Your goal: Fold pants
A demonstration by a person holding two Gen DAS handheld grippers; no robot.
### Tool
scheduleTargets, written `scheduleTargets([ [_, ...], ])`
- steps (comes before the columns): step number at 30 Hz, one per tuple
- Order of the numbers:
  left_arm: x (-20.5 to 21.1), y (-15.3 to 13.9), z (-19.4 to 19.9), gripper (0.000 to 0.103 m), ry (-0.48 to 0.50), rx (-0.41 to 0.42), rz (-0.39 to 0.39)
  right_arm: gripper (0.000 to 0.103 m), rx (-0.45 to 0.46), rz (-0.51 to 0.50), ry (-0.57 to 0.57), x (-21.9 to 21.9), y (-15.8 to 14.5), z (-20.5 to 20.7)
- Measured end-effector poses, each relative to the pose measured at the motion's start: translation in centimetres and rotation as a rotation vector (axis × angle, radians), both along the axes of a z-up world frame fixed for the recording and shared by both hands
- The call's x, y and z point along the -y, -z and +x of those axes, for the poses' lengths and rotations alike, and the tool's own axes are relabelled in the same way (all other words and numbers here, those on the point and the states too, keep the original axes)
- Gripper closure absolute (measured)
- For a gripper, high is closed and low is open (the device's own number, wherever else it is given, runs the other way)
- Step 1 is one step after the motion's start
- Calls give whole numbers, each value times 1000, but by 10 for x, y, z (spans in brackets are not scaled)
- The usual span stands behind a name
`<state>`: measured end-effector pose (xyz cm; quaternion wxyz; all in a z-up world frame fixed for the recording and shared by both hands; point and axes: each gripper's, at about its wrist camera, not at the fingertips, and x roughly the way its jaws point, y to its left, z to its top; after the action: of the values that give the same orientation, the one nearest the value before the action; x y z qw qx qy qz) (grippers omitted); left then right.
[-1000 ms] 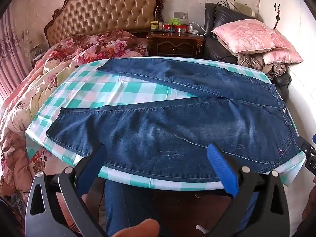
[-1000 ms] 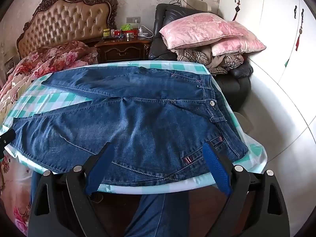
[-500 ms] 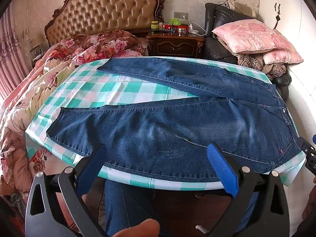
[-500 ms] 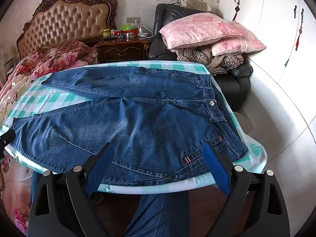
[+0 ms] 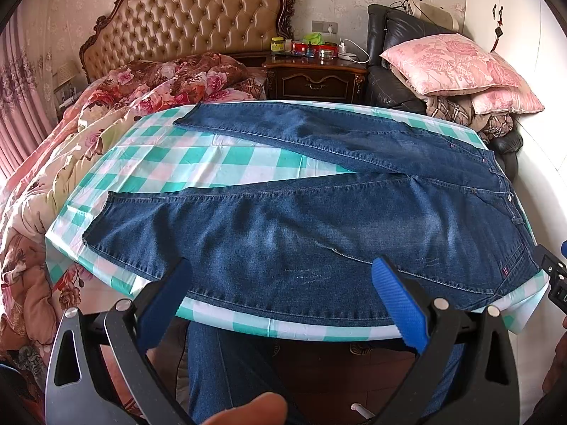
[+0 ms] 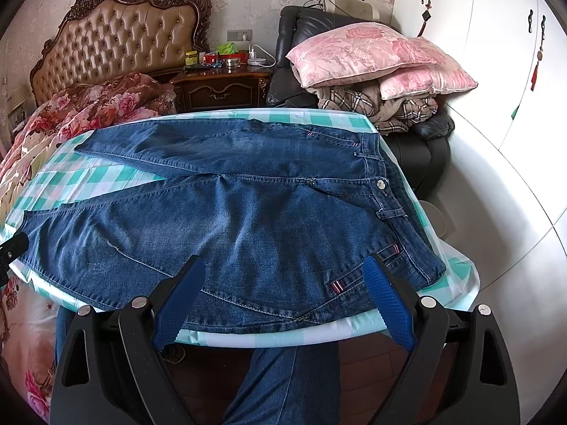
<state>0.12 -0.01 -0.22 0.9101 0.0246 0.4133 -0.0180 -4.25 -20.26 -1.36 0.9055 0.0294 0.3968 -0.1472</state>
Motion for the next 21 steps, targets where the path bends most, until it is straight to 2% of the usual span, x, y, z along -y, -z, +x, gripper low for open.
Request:
scheduleTargets([
  [21,-1,3,-1,2,-2,-5,-3,16,-3,-1,4,1,1,-1],
])
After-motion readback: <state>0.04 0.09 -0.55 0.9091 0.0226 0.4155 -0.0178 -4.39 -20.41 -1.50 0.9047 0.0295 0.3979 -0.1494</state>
